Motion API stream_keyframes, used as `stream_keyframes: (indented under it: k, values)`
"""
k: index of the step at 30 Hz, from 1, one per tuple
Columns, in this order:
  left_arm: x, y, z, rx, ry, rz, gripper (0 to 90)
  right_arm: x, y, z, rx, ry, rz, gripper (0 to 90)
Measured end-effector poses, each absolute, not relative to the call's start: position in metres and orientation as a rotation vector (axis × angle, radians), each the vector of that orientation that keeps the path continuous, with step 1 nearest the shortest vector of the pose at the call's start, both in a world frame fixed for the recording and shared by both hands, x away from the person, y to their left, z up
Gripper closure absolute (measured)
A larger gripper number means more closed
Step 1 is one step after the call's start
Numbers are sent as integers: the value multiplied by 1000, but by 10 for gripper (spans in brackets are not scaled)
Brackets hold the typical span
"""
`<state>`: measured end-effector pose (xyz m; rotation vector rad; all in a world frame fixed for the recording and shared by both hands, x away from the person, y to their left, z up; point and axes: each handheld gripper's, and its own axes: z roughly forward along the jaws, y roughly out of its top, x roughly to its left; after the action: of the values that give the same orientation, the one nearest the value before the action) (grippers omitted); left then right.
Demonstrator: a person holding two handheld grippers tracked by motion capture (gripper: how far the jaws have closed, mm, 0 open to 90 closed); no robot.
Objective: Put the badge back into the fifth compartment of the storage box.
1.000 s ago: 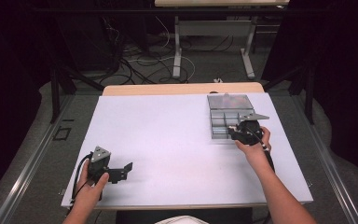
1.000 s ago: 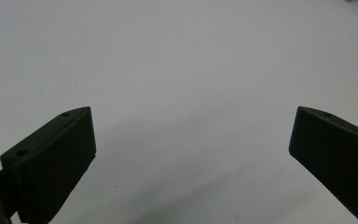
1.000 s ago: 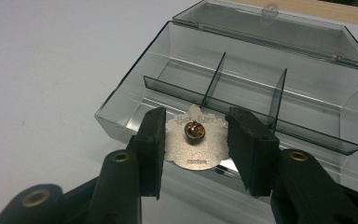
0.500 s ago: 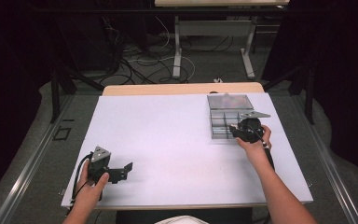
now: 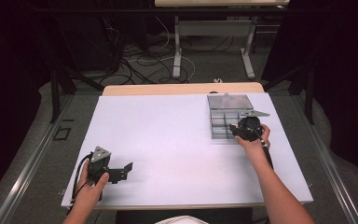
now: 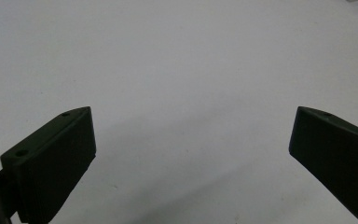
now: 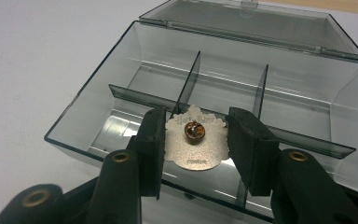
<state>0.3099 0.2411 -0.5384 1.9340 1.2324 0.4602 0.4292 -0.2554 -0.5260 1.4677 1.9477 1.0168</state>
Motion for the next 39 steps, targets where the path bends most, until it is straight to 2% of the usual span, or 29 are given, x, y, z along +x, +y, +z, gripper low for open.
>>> stream_keyframes:
  k: [30, 39]
  values:
    - [311, 241, -539, 1925, 1234, 475, 10, 433, -250, -533, 1462, 1974, 1002, 574]
    - [312, 240, -540, 1926, 1238, 472, 10, 431, -248, -531, 1461, 1973, 1012, 525]
